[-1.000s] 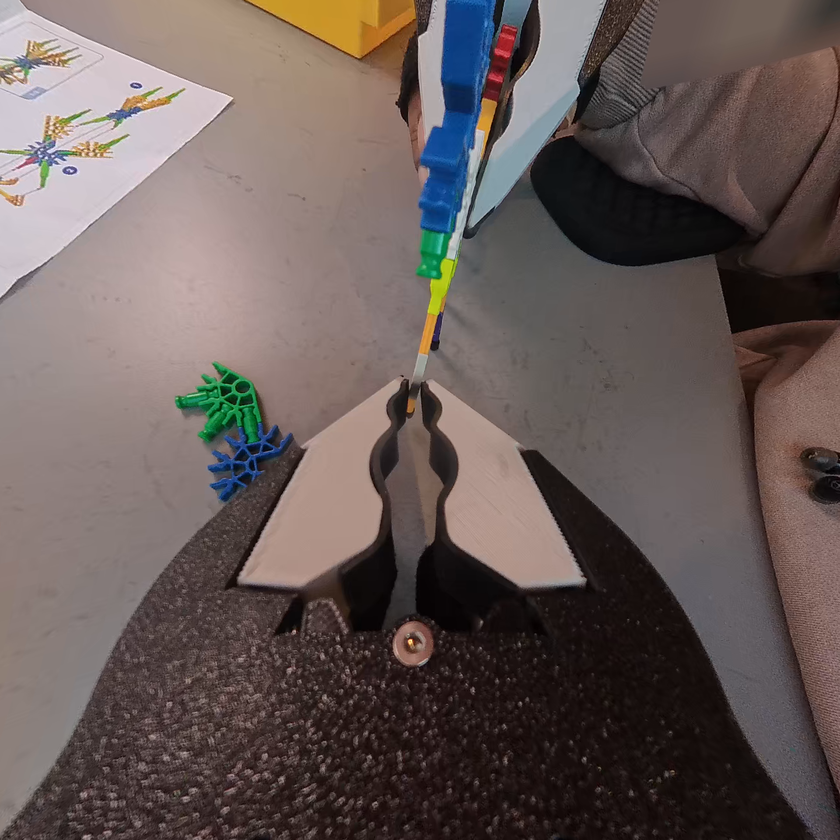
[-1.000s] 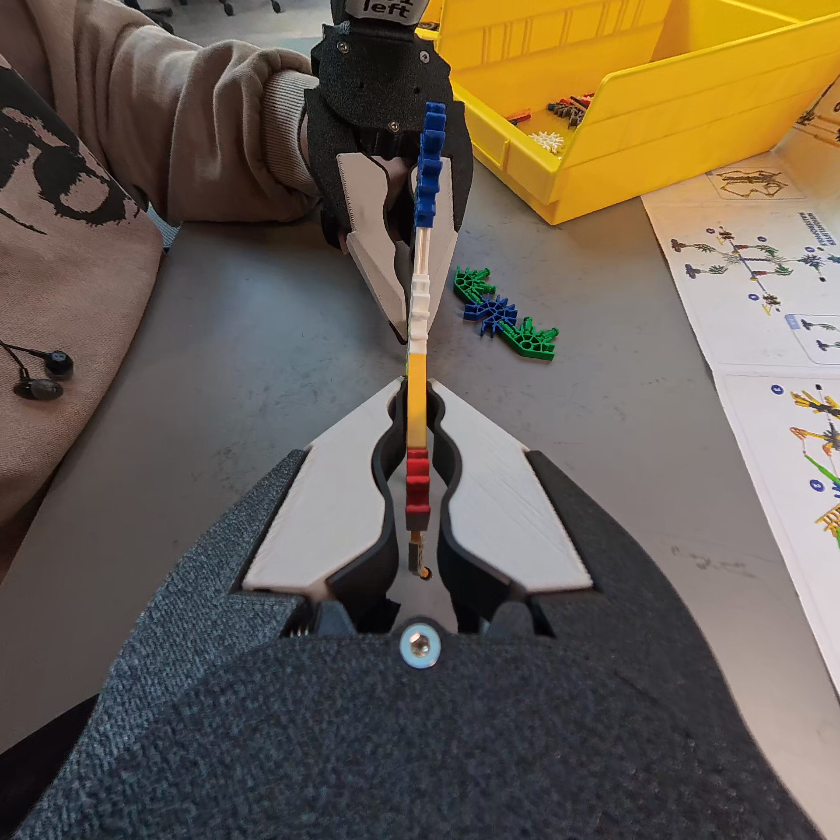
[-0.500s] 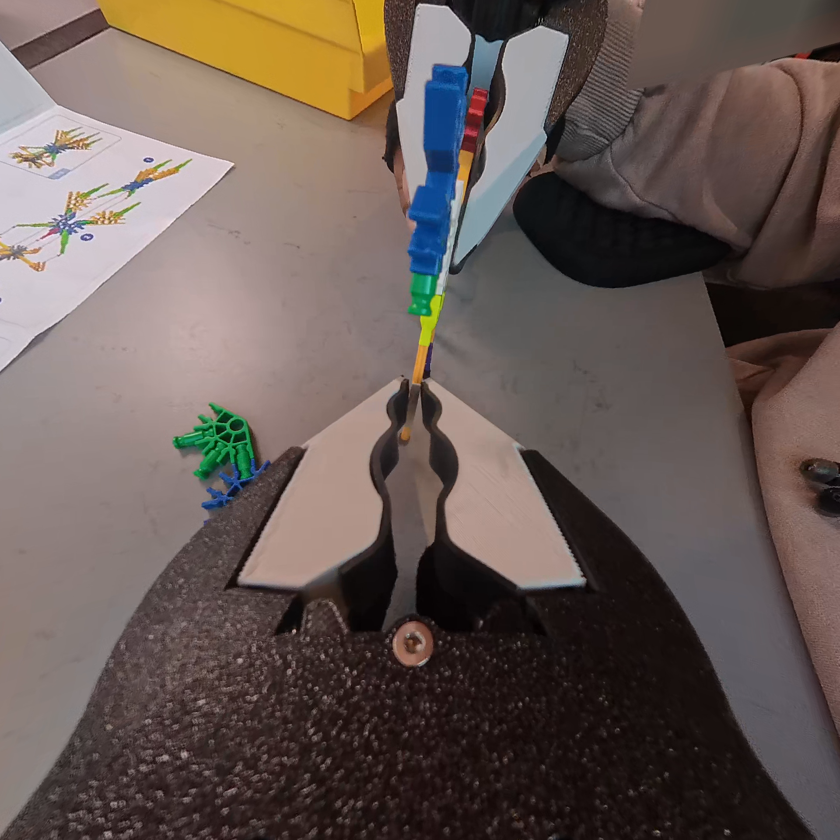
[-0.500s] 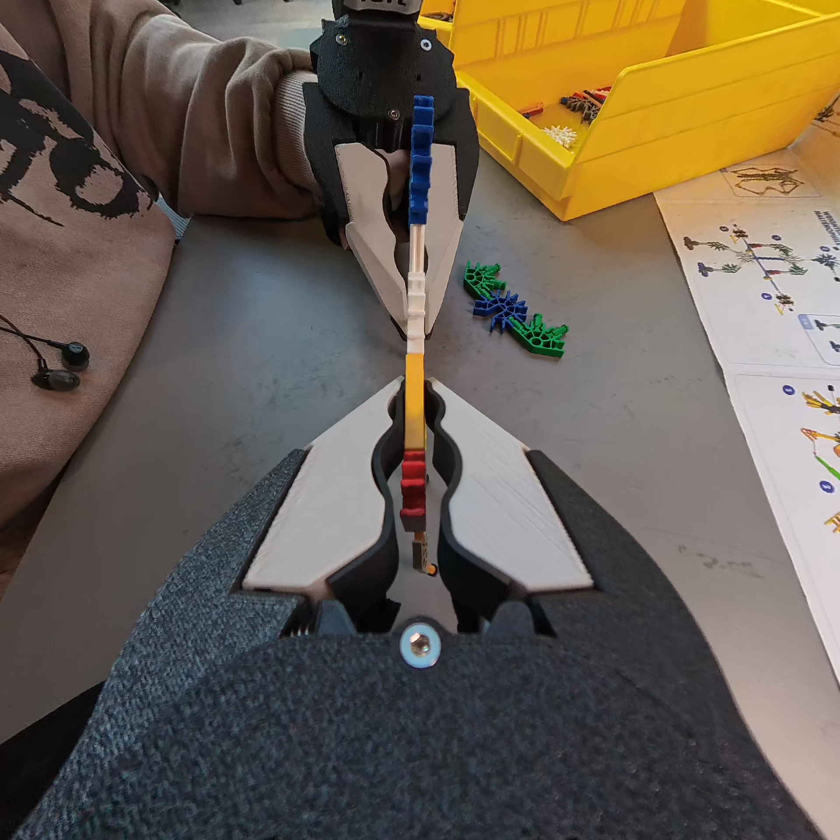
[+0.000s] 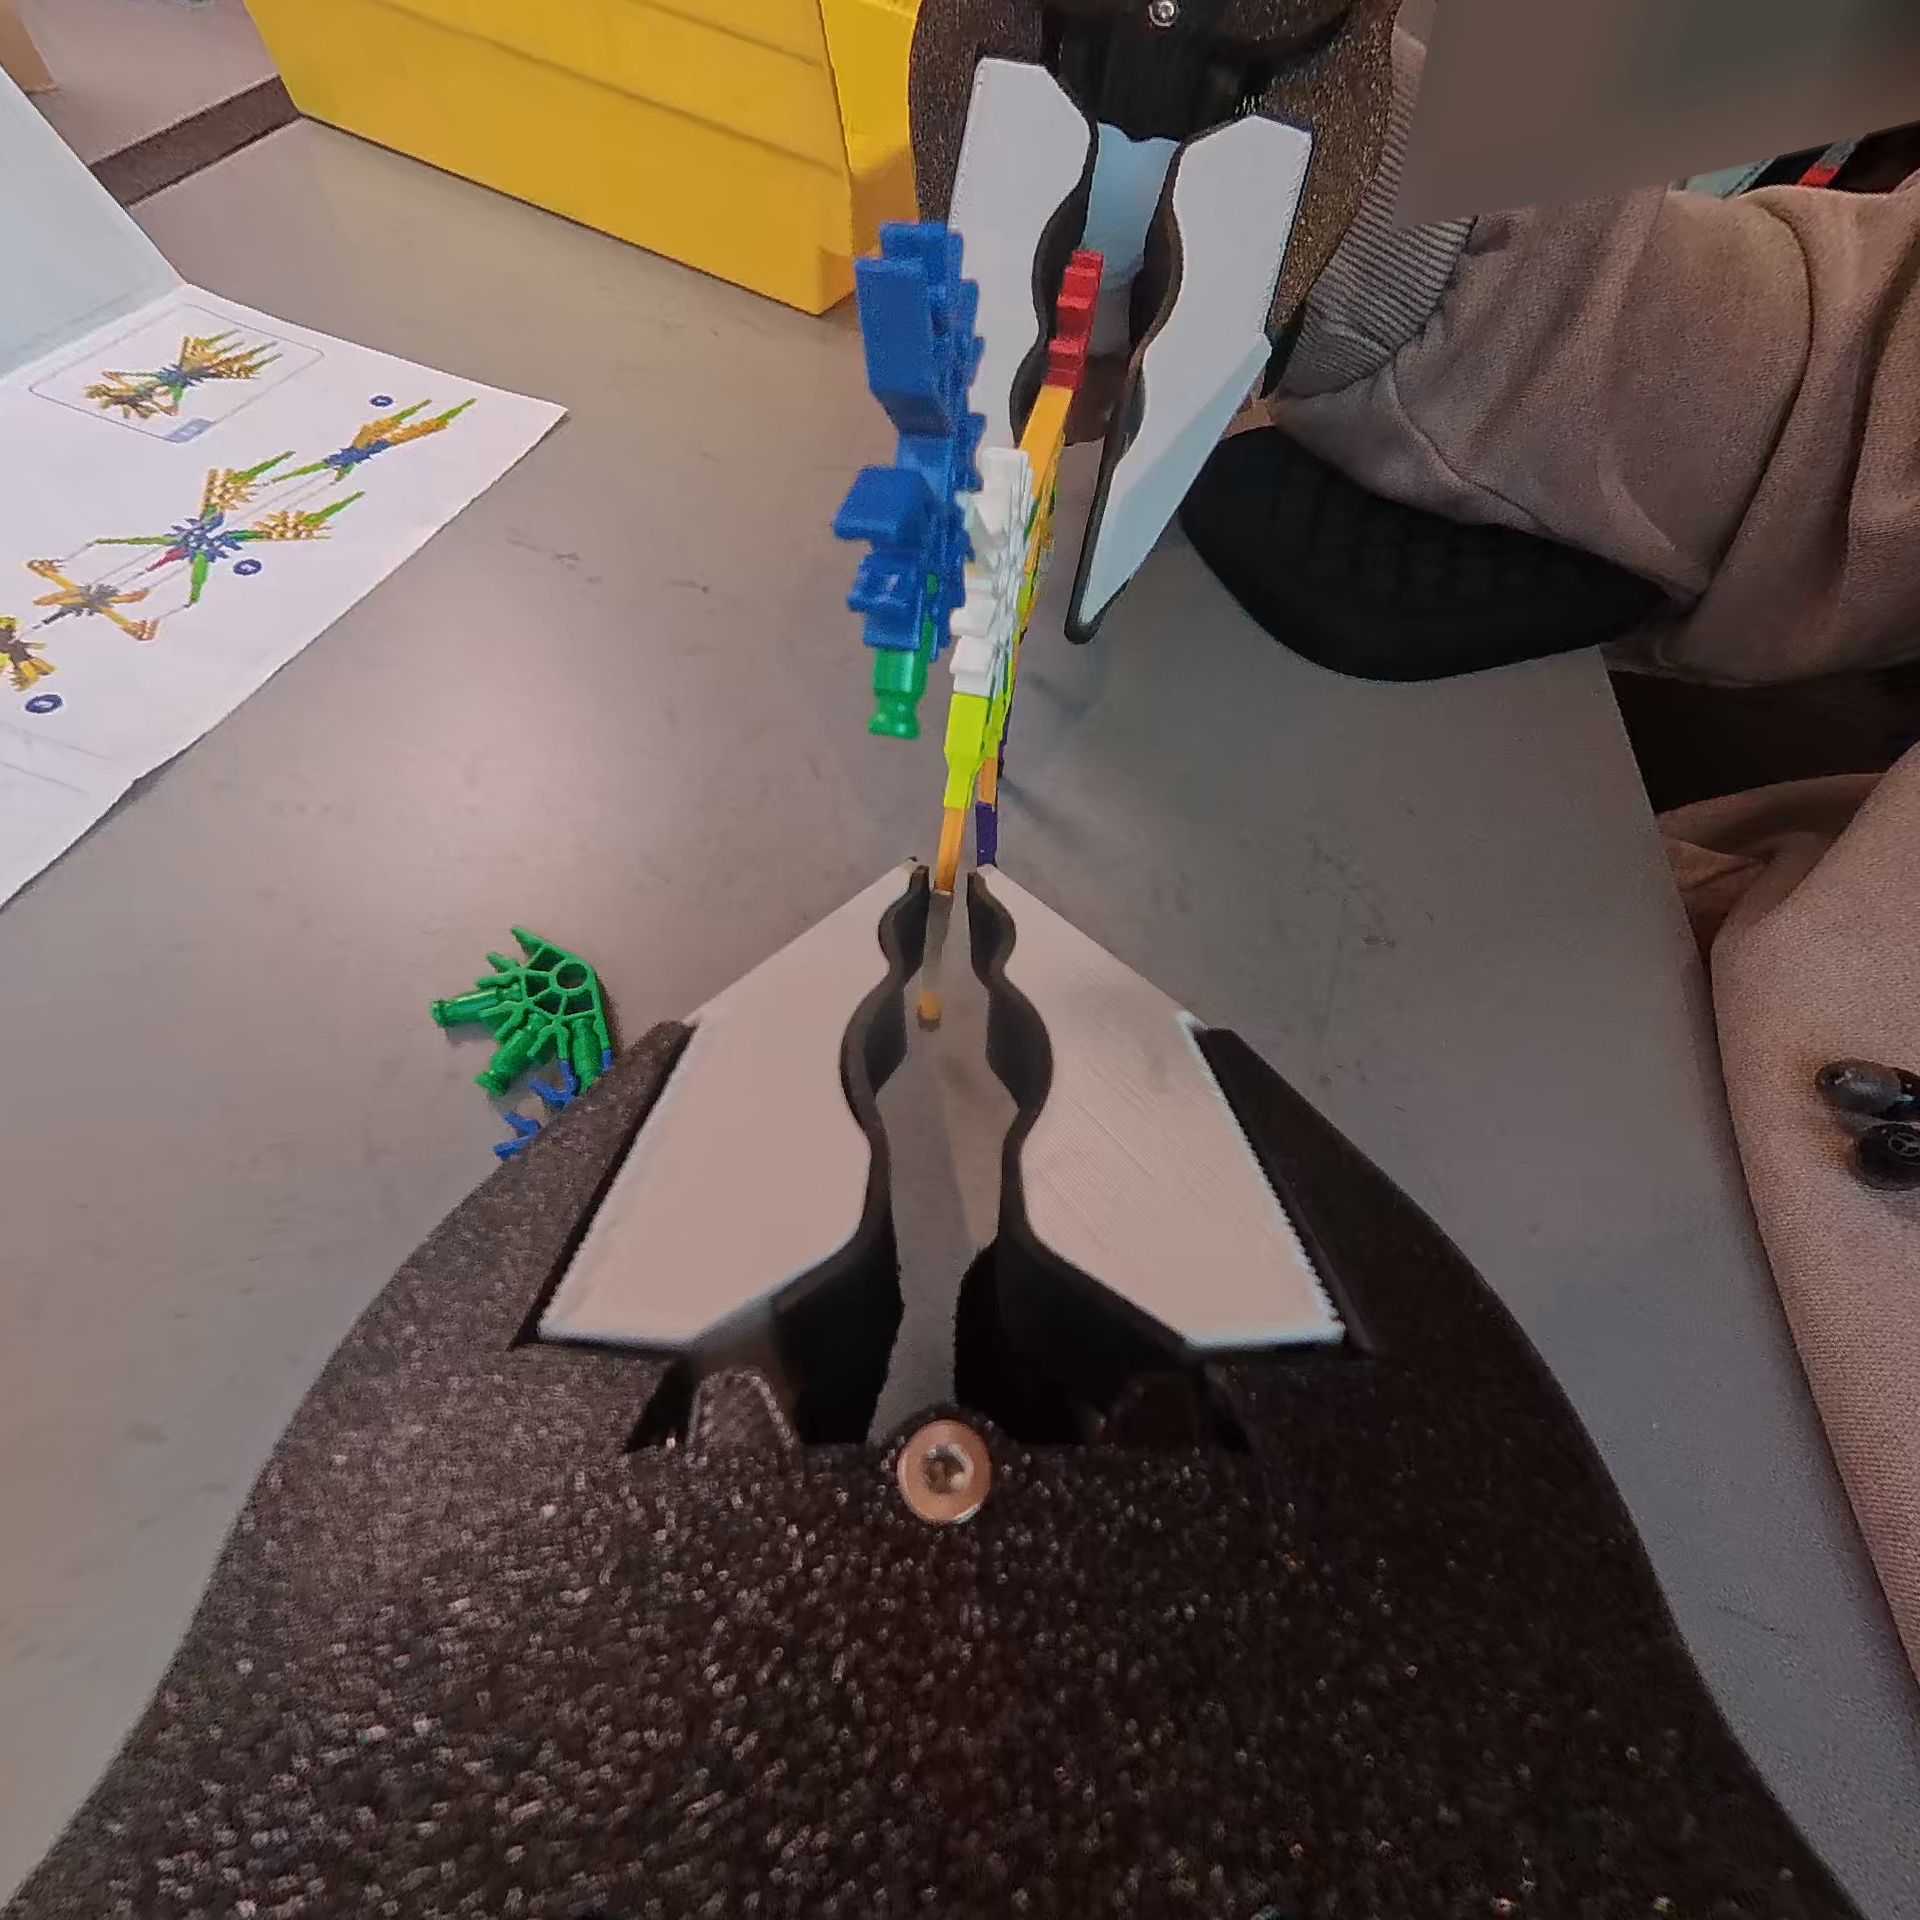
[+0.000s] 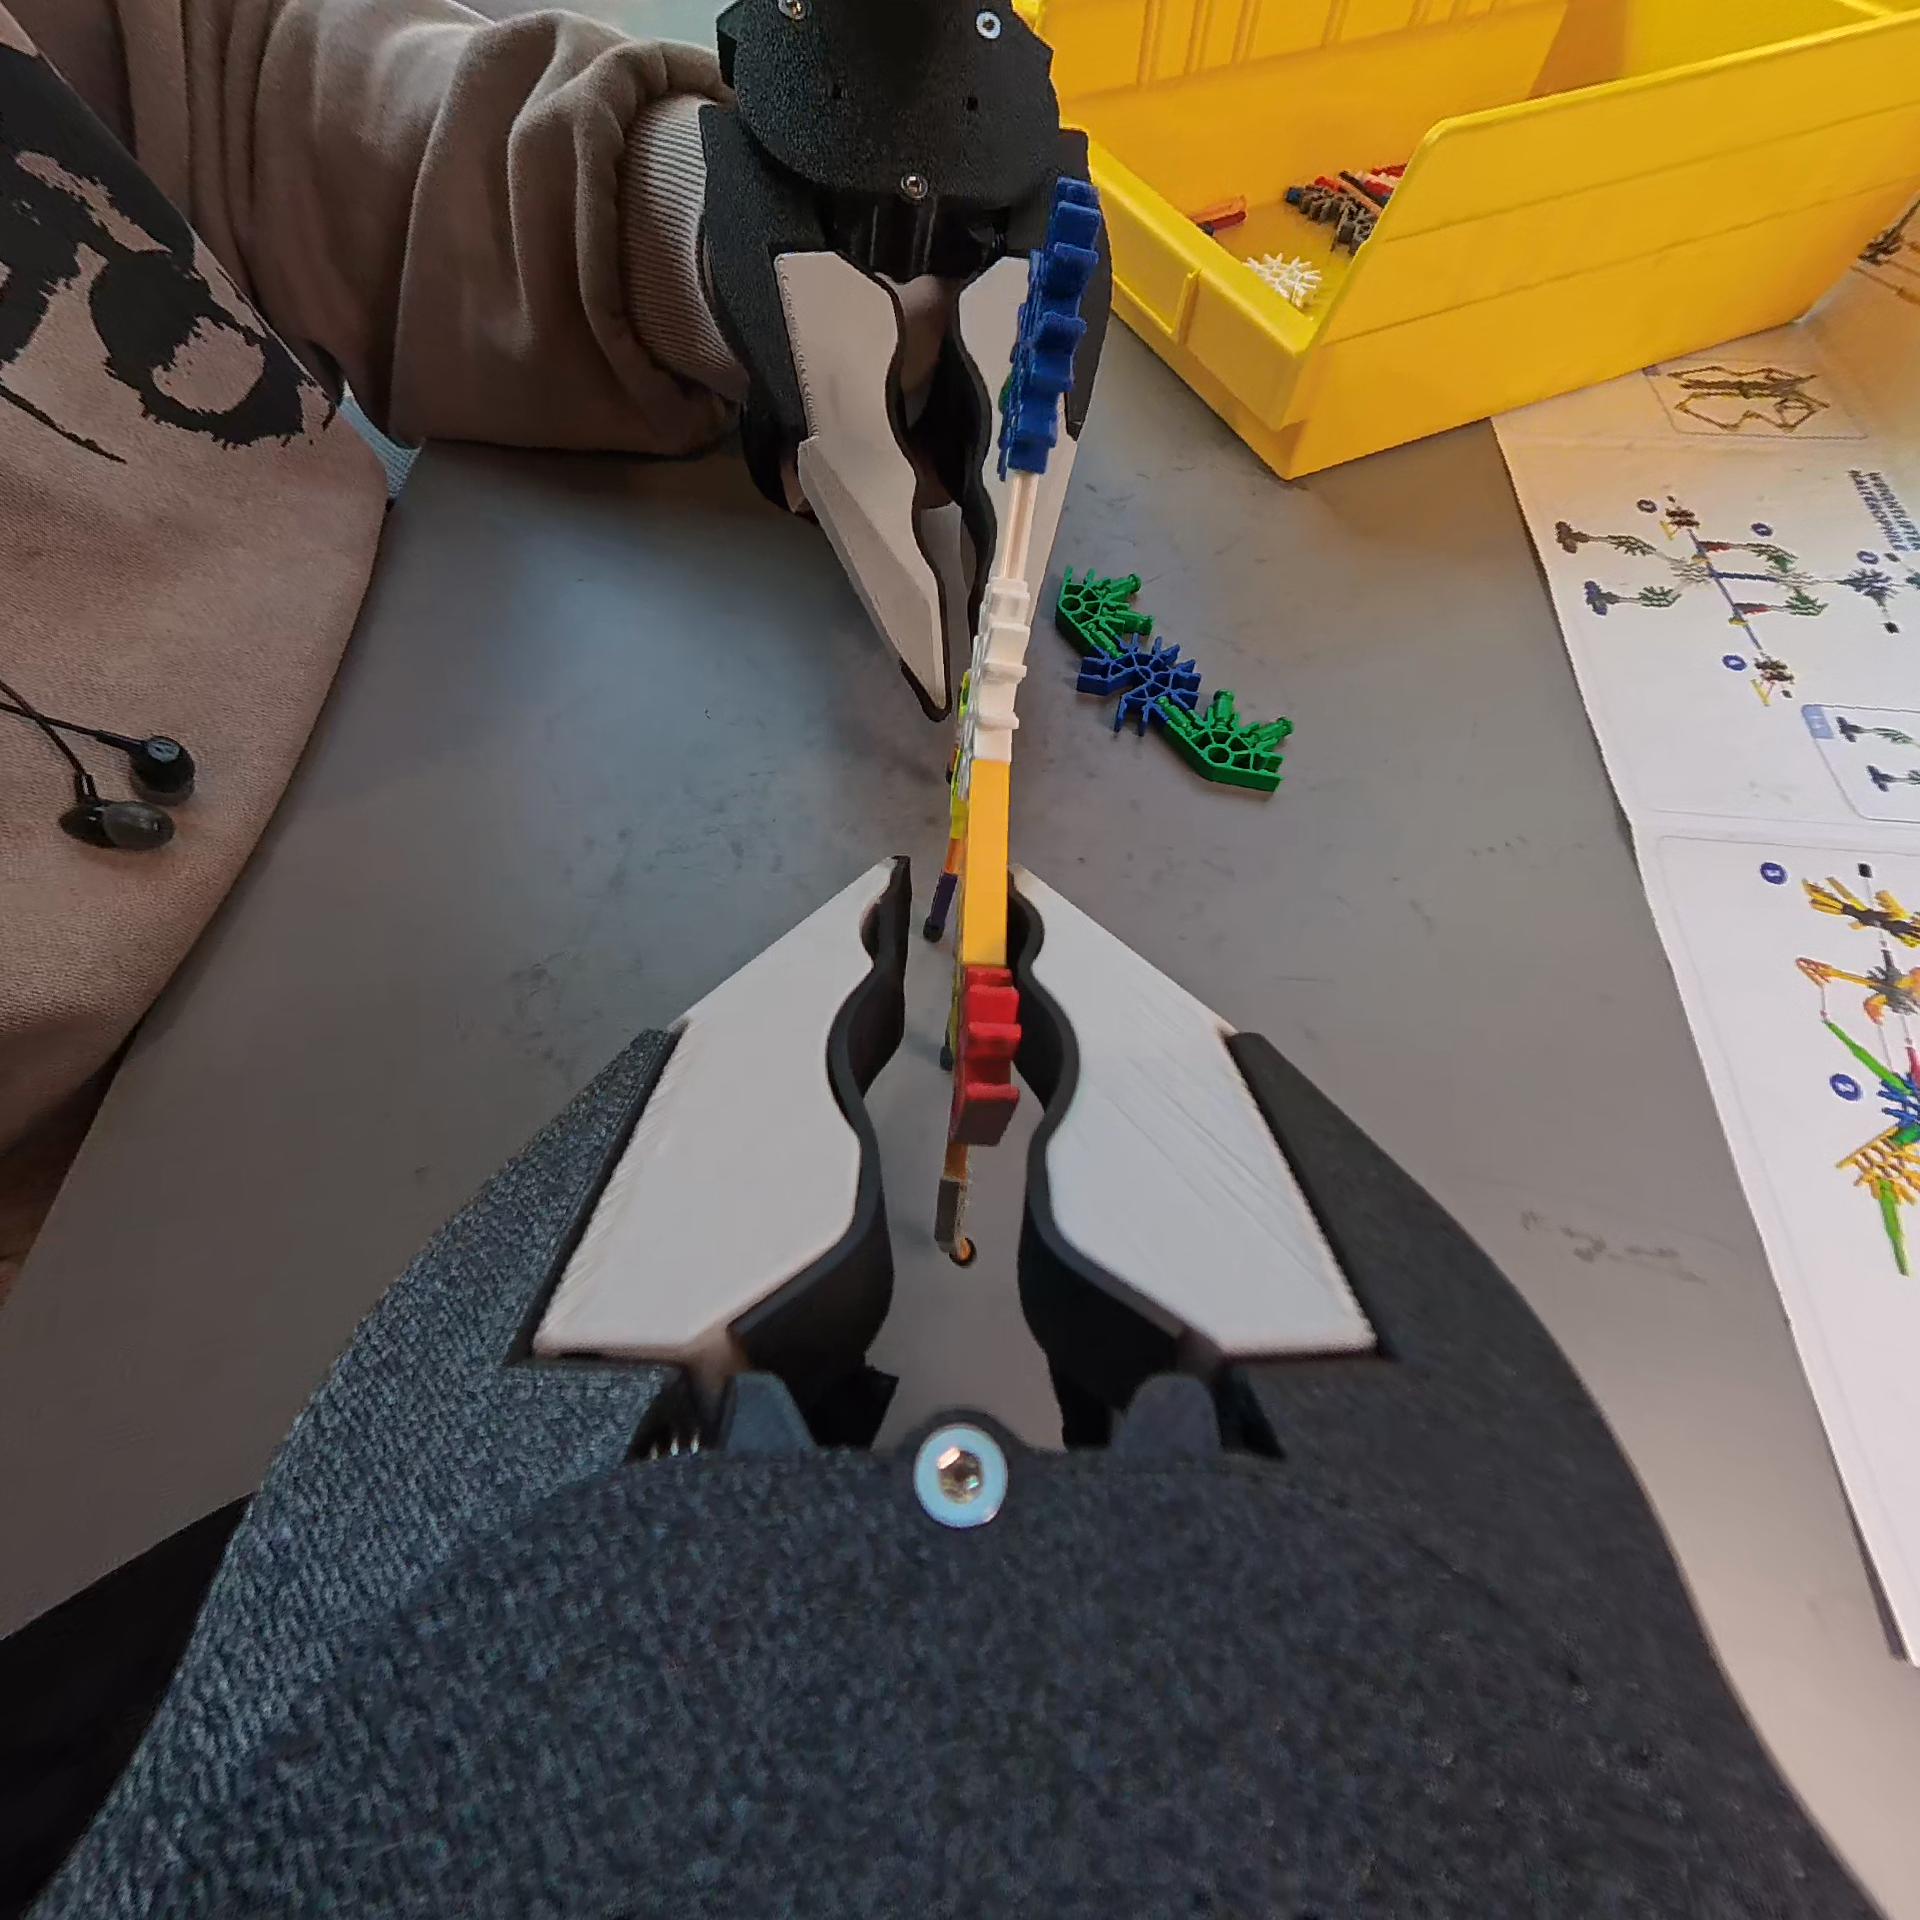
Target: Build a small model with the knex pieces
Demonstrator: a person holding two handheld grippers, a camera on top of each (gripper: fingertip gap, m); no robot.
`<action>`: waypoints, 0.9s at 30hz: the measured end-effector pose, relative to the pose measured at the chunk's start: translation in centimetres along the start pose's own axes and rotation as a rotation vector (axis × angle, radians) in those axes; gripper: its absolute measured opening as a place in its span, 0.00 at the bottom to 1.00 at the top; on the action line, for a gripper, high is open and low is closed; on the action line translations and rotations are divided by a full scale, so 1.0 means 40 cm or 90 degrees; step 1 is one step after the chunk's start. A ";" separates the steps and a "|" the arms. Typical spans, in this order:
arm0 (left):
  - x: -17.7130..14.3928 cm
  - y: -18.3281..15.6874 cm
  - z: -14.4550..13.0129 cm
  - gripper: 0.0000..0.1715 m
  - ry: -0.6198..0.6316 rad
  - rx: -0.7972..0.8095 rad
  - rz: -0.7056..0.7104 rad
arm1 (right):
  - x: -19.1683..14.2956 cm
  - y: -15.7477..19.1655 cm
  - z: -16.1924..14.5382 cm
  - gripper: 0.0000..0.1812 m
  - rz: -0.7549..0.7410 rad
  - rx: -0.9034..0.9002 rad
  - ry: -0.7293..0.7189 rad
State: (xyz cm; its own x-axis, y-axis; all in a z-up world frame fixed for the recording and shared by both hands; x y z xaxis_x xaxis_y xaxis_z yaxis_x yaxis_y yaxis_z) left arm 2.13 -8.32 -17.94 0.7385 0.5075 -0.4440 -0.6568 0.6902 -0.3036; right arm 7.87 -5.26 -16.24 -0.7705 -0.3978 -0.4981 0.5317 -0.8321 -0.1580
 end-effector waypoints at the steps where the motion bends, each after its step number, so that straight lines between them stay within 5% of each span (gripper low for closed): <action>1: 0.000 0.000 0.001 0.04 -0.001 0.000 0.000 | -0.002 -0.001 -0.001 0.08 -0.002 0.000 0.001; 14: -0.002 0.005 0.006 0.02 -0.009 0.022 0.025 | -0.014 -0.006 0.008 0.06 -0.014 -0.011 -0.010; 22: 0.002 -0.020 0.023 0.14 -0.032 0.031 -0.012 | -0.006 0.012 0.038 0.03 -0.001 -0.043 -0.053; 27: 0.019 -0.020 0.021 0.02 -0.020 0.046 0.006 | -0.007 -0.002 0.030 0.03 -0.011 -0.022 -0.049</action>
State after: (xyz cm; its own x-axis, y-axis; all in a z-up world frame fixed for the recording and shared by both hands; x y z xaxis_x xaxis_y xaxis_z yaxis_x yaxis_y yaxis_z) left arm 3.34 -8.05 -17.32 0.7373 0.5291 -0.4201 -0.6519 0.7205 -0.2367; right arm 7.62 -5.54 -15.09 -0.8039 -0.4128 -0.4282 0.5284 -0.8262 -0.1955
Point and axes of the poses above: each gripper's, where its closed fingertips meet, x out along the fingers, z out of its top, y = z × x across the jaws, the point moved 1 cm from there along -x, back along the fingers, and after that the axes turned 11 degrees about -x, right-handed, at the moved point
